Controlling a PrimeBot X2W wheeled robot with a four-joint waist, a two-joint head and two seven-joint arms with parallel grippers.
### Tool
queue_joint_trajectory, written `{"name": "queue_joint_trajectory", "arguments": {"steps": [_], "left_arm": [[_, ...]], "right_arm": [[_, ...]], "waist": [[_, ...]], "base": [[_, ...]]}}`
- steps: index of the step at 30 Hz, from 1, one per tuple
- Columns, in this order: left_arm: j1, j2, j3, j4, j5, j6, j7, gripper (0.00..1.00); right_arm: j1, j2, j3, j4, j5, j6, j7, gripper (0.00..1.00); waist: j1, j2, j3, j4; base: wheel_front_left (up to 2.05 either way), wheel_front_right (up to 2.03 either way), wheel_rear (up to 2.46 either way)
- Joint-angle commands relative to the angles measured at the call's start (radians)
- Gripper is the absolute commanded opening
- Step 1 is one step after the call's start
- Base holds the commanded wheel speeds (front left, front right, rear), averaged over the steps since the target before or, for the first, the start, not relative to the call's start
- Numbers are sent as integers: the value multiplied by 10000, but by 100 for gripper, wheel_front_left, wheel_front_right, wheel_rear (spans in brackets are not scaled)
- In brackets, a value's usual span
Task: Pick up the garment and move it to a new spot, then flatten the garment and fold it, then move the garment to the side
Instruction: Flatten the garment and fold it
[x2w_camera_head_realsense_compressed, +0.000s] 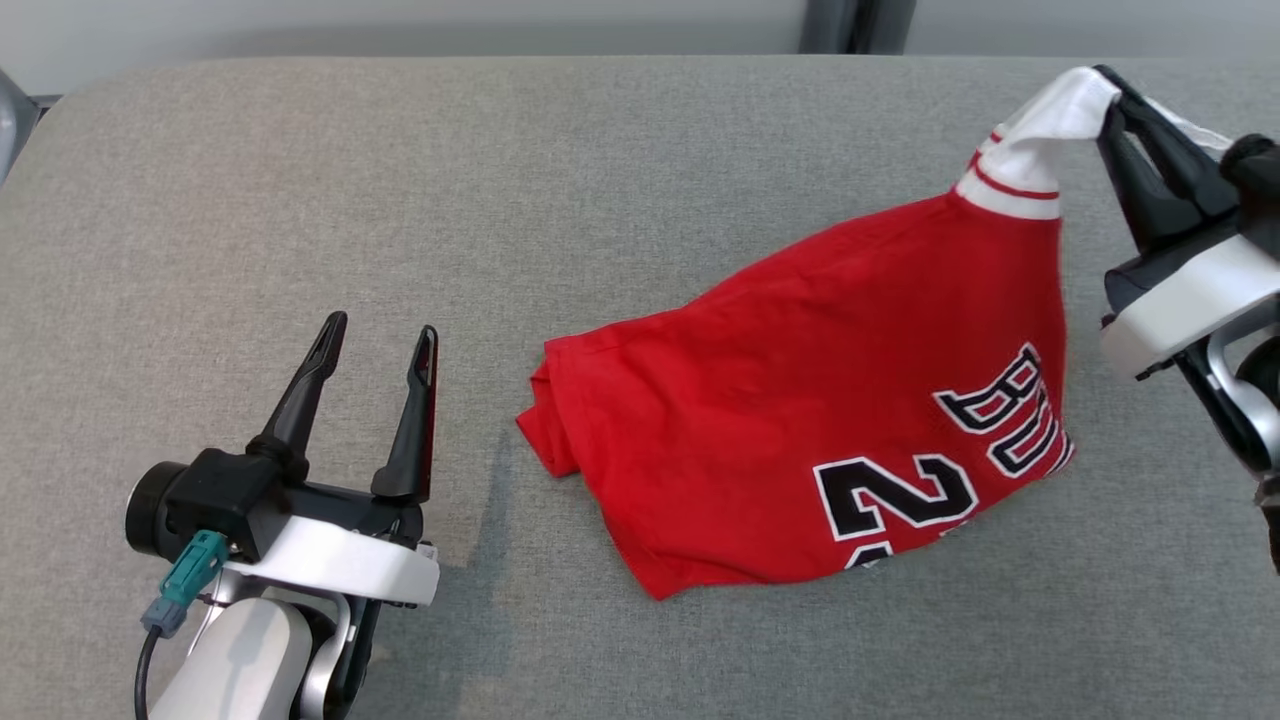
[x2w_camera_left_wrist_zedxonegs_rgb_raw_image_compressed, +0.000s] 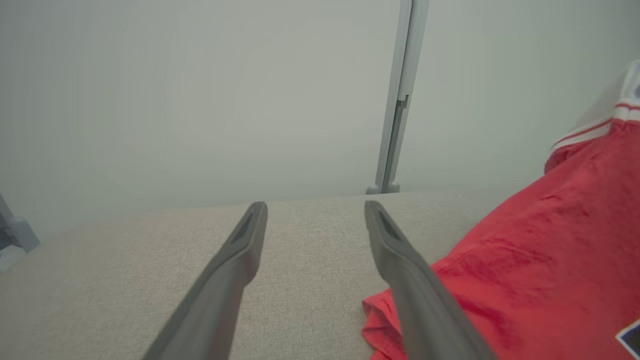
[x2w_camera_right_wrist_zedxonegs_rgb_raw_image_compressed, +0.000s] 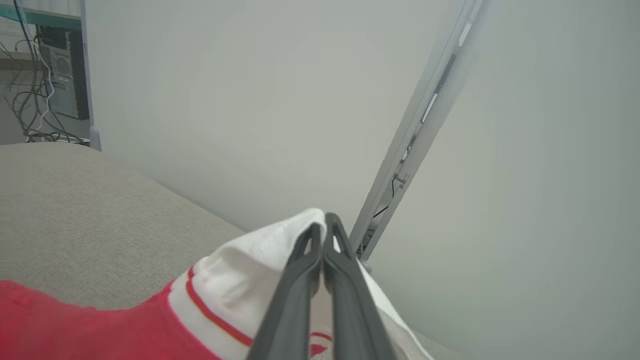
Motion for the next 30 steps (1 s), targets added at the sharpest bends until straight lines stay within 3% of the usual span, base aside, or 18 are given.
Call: {"name": "queue_joint_trajectory", "arguments": {"steps": [1,7,15,23,30], "left_arm": [[36,51,52,12,41,-31,-53,100],[137,8,-28,-26,29,-29,-60,100],[149,154,-14,-65,-69,-5,44,100],[219,271,53,-224,-79,173,127,100],[289,290,68,-186,-133,232,126,100]], "right_arm": [[105,-84,113,-359,-56,-7,362,0],[2095,253,47,-1194,294,-7,1837,0],[4756,1821,-597,-343,395,-5,1335,0],[4787,2648,-1744,-202,-90,-7,115,0],[4759,2769,-2342,-541,-471,-5,177,0]], "waist": [[0,0,-69,-95],[0,0,-104,-193],[0,0,-36,-364],[0,0,-102,-521],[0,0,-327,-499]], "base": [[0,0,0],[0,0,0],[0,0,0],[0,0,0],[0,0,0]]}}
